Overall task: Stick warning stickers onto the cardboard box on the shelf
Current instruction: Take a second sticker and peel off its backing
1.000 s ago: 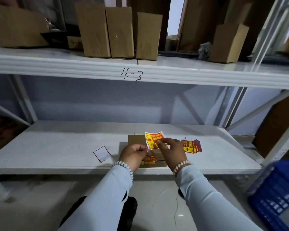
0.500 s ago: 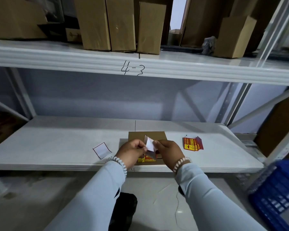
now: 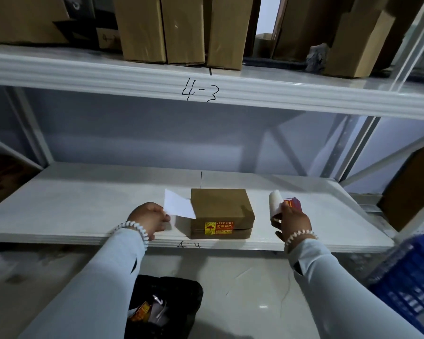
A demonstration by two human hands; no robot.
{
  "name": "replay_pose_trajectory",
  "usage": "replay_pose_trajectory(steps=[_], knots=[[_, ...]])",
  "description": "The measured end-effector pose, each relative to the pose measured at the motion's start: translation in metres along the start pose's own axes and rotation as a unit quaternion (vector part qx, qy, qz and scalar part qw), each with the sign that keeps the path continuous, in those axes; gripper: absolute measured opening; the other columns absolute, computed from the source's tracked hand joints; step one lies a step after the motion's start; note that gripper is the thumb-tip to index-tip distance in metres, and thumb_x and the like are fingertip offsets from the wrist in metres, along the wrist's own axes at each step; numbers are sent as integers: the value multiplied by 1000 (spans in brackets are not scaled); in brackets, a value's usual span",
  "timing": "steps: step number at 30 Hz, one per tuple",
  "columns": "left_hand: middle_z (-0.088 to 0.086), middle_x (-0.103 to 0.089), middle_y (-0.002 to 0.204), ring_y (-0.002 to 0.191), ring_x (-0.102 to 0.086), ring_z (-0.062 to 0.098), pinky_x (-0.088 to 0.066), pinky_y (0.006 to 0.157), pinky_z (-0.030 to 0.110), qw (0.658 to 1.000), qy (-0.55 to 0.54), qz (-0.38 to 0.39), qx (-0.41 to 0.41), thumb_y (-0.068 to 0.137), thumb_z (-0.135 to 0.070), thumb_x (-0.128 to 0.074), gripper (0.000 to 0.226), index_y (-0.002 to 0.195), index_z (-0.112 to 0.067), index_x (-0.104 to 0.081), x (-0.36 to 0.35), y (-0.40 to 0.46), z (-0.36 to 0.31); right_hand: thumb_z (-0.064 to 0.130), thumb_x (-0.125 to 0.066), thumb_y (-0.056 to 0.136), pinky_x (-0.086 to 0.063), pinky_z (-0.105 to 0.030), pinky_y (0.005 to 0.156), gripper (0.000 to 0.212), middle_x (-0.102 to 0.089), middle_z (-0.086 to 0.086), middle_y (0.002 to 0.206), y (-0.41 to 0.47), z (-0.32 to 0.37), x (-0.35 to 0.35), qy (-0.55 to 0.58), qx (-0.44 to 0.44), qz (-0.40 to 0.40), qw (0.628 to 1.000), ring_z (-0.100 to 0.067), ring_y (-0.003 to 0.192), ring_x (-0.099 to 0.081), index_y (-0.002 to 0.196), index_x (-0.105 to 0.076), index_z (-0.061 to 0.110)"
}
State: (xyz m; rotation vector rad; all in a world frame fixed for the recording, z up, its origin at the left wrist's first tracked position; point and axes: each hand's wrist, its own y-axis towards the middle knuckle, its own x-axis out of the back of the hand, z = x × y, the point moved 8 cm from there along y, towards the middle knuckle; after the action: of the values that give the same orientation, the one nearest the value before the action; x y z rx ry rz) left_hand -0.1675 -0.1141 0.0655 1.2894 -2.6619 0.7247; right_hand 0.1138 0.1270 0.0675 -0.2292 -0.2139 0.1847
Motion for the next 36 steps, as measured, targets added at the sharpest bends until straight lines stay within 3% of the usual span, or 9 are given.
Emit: replay_pose_trajectory(steps=[6,9,13,17,20,26,29,33,36], knots=[[2,-71,102,86,-65,22,-40,67,29,998,-44,-19,47,91,-13,-55,11,87,-23,-56,18,24,20,47,-39,96,-40,-30,65,41,-67,-3,85,7,-11,-20,-23,-4,55,998,-19,70,-65,89,-60,13],[4,-68,106,92,-63,26,-39,68,29,993,-95,-21,68,96,-15,-50,9,96,-22,-57,18,34,28,50,-37,97,-36,-29,62,43,-66,-2,80,14,-17,-29,-16,-7,55,998,-20,69,-63,82,-58,15],[0,-66,98,85,-62,22,-38,80,35,983,-152,-25,101,98,-21,-49,9,98,-24,-58,17,50,48,51,-34,97,-39,-35,74,46,-67,2,79,21,-25,-40,-15,-21,59,998,-20,72,-62,84,-59,15],[-3,-60,86,71,-53,16,-28,62,25,971,-196,-20,132,100,-27,-46,20,83,-23,-55,5,70,66,56,-33,95,-46,-36,73,52,-67,-2,90,32,-32,-52,-39,-31,49,998,-24,80,-62,96,-62,14],[-5,-57,90,95,-53,22,-30,67,26,957,-230,5,176,101,-31,-42,23,84,-21,-54,-14,80,80,63,-32,92,-48,-44,86,60,-66,-12,101,35,-33,-58,-72,-18,34,997,-30,90,-61,100,-63,13],[13,-45,150,139,-42,30,-36,108,39,961,-181,-14,209,104,-21,-38,42,141,-3,-45,-33,91,96,68,-30,88,-44,-52,101,71,-62,-16,122,34,-34,-69,-110,-12,38,993,-37,112,-57,121,-57,11],[-3,-52,138,138,-44,24,-33,100,31,958,-174,39,224,106,-21,-32,31,111,-10,-60,-47,84,89,71,-28,85,-43,-54,102,73,-61,-13,124,33,-35,-74,-110,-18,49,993,-36,111,-58,120,-55,13],[0,-55,138,127,-52,20,-35,104,32,954,-188,37,229,103,-25,-37,34,131,-17,-54,-49,81,87,70,-28,86,-42,-55,102,71,-58,-15,126,32,-36,-73,-112,-31,49,992,-36,112,-56,124,-50,14],[7,-57,97,89,-59,22,-42,76,29,961,-183,10,207,99,-21,-39,19,96,-13,-56,-47,86,83,73,-31,83,-41,-56,102,75,-50,-19,131,33,-34,-66,-128,-37,19,991,-38,117,-49,131,-47,17]])
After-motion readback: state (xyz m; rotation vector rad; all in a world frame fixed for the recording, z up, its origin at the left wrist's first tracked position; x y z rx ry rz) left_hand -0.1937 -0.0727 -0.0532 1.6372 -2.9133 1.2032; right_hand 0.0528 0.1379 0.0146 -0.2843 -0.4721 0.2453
